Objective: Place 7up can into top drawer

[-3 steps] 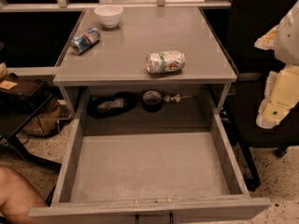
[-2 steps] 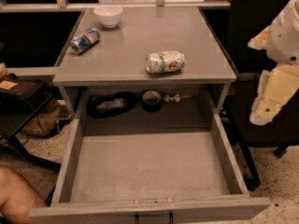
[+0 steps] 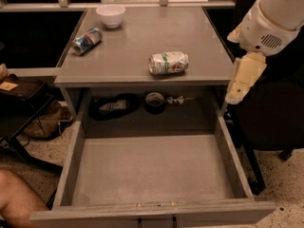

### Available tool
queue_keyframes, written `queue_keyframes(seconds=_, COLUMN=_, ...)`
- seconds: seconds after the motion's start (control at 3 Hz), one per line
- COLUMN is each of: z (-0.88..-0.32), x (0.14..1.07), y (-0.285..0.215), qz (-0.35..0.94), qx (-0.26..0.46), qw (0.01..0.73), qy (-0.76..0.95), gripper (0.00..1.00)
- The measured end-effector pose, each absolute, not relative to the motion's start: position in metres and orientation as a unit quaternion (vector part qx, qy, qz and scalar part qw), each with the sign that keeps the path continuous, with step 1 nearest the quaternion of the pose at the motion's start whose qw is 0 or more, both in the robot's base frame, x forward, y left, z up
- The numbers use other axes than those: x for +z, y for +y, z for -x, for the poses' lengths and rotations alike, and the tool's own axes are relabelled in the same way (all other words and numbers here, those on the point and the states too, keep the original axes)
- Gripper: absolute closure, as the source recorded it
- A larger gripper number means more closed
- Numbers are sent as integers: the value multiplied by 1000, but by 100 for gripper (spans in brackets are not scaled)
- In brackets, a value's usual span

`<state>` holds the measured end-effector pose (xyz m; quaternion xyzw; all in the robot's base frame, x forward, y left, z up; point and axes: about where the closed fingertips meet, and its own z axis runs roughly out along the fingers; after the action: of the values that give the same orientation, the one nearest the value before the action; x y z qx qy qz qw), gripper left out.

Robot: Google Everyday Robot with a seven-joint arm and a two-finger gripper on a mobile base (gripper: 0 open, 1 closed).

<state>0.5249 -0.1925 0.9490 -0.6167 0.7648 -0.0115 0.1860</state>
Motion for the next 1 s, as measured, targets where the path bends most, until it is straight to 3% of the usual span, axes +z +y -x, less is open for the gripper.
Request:
queue_keyframes(seconds=0.67, z=-620, x=913, y=-162, qz=633, qx=9, qw=179, qy=753, gripper=0)
queue_keyframes(seconds=1.0, z=-620, x=913, y=-162, qz=633, qx=9, qw=179, qy=753, gripper=0)
